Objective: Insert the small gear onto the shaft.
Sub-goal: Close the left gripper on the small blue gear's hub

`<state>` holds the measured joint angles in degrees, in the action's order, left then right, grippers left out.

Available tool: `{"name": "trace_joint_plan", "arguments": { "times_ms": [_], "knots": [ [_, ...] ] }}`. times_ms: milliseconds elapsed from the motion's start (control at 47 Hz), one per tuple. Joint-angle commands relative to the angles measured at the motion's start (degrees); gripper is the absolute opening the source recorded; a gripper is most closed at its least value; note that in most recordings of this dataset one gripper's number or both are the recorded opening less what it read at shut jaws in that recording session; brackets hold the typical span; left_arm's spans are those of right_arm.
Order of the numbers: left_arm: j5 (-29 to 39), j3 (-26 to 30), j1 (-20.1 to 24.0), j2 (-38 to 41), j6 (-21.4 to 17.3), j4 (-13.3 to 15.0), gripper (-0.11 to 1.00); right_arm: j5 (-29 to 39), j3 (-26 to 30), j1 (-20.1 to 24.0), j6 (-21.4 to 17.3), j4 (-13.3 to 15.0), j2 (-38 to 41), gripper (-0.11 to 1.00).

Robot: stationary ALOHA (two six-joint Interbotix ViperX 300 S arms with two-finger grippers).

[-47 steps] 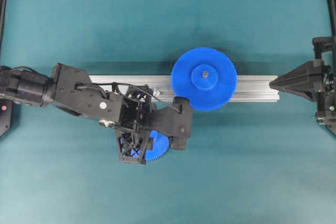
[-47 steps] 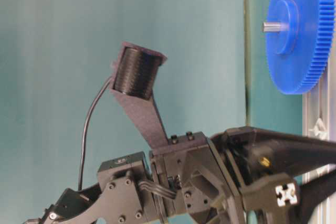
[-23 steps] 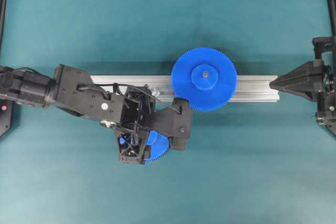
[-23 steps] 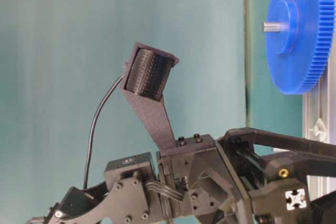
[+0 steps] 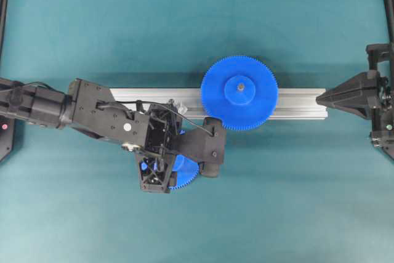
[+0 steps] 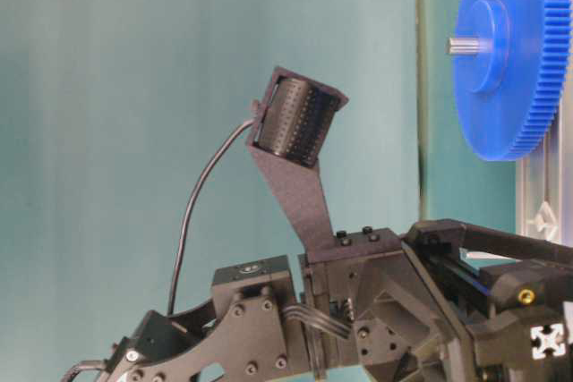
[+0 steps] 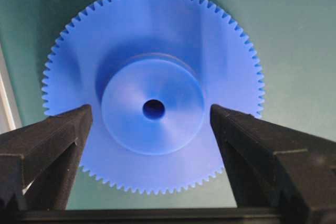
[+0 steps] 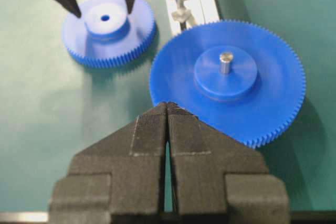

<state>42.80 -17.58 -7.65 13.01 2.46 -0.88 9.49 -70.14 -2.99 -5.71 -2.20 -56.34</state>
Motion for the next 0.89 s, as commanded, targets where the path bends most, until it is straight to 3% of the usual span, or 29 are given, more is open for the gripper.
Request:
{"name": "trace_joint_plan", "arguments": {
  "times_ms": [0,873],
  "knots": [
    [-0.4,0.6,-0.3,-0.9,0.0,-0.1,0.92,-0.4,0.6,-0.1,-0.6,0.0,0.3,0.00],
    [-5.1,-2.6,-0.3,0.2,2.1,-0.1,0.92,-0.3,0.6,-0.1,-1.0,-0.1,0.2,0.00]
  ]
}}
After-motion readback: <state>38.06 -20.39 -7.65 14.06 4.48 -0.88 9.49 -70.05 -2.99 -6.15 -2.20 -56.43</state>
